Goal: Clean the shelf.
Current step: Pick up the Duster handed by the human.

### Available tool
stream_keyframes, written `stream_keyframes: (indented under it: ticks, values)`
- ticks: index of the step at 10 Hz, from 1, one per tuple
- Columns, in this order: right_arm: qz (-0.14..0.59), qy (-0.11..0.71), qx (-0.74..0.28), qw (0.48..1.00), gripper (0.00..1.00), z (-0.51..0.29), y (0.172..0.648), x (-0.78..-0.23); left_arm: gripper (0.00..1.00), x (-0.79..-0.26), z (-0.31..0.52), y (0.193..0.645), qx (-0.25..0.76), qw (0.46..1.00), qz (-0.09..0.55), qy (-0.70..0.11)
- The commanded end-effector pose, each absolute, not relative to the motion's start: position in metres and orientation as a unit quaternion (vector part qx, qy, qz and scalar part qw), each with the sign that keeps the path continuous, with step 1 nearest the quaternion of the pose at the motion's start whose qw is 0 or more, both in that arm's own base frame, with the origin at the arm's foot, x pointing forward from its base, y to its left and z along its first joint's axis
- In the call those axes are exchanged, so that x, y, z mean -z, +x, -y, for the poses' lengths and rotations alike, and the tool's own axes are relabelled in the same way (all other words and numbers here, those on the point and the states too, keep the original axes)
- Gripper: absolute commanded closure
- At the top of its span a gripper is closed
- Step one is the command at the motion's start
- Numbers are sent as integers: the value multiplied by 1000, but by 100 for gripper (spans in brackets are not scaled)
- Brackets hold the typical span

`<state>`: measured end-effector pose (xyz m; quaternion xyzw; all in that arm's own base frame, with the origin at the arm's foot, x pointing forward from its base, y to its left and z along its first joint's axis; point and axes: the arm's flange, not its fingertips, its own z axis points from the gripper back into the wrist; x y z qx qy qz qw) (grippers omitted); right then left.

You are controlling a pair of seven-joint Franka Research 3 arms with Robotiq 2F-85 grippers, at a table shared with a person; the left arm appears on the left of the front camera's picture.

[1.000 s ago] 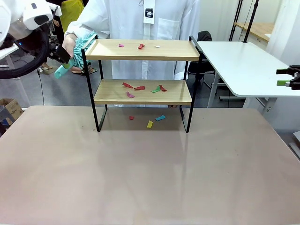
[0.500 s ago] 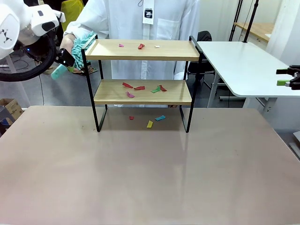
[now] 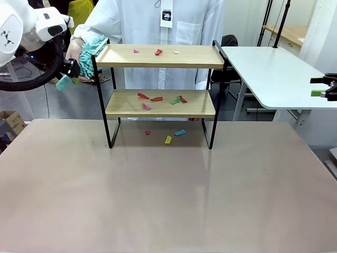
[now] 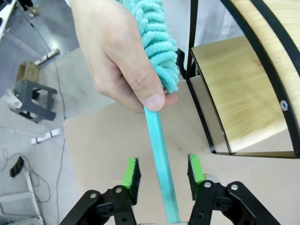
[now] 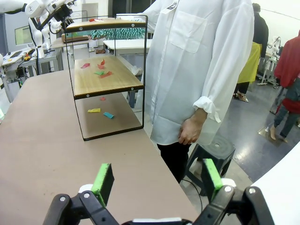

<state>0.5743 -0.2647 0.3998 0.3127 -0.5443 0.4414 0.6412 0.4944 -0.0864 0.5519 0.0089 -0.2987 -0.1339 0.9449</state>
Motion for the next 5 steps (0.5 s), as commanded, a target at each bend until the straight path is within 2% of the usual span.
stream_keyframes:
  ticks: [1, 5]
  values:
    - [545, 310, -442, 641, 0, 264, 575, -402, 100, -558, 88, 496, 114, 951, 288, 22]
    - [545, 310, -442, 641, 0, 264, 575, -402, 100, -557, 88, 495, 98, 951, 290, 32]
